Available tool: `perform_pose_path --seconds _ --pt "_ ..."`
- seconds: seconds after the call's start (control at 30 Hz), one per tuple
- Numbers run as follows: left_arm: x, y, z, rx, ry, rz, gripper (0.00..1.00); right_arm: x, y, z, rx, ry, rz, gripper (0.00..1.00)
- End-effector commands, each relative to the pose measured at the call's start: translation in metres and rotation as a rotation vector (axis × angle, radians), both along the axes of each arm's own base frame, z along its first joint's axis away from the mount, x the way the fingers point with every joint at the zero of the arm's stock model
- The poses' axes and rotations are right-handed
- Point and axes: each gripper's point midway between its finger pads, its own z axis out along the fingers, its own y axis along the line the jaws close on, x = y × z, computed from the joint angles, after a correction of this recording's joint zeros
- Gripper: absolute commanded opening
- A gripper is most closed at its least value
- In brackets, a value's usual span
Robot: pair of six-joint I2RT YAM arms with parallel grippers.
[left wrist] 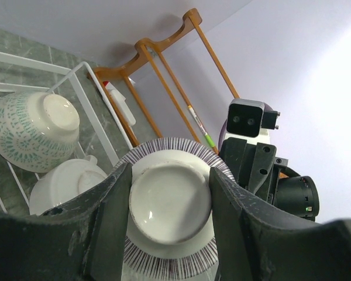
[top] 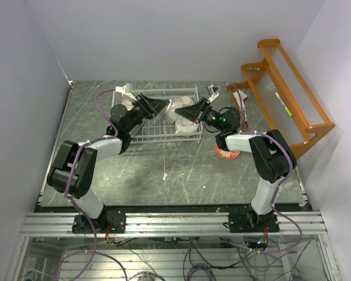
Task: Unload the bowls from the dish rack
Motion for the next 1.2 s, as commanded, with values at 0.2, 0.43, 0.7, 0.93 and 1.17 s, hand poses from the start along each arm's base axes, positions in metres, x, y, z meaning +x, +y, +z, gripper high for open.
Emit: perform_pose_path --seconds 0.2,0.43,0.7,0.93,1.17 --pt "-0.019 0.013 0.044 -0.035 -0.119 0.025 0.69 -0.011 -0.002 0.028 -0.008 -0.129 0.0 0.0" --pt "-0.028 0.03 0.058 0.022 -0.148 0.093 0.94 -0.01 -0.005 0.039 -0.077 -0.15 -0.046 0.0" --pt "-0.033 0.061 0.049 0.234 -0.127 0.251 0.95 -0.006 -0.017 0.034 -0.351 -0.182 -0.155 0.0" --pt "-0.031 0.087 0.012 0.446 -0.036 0.349 0.96 0.001 -0.047 0.026 -0.794 -0.187 -0.353 0.0" --pt "-0.022 0.095 -0.024 0.534 0.034 0.376 0.97 0.005 -0.106 -0.007 -1.23 -0.009 -0.613 0.0"
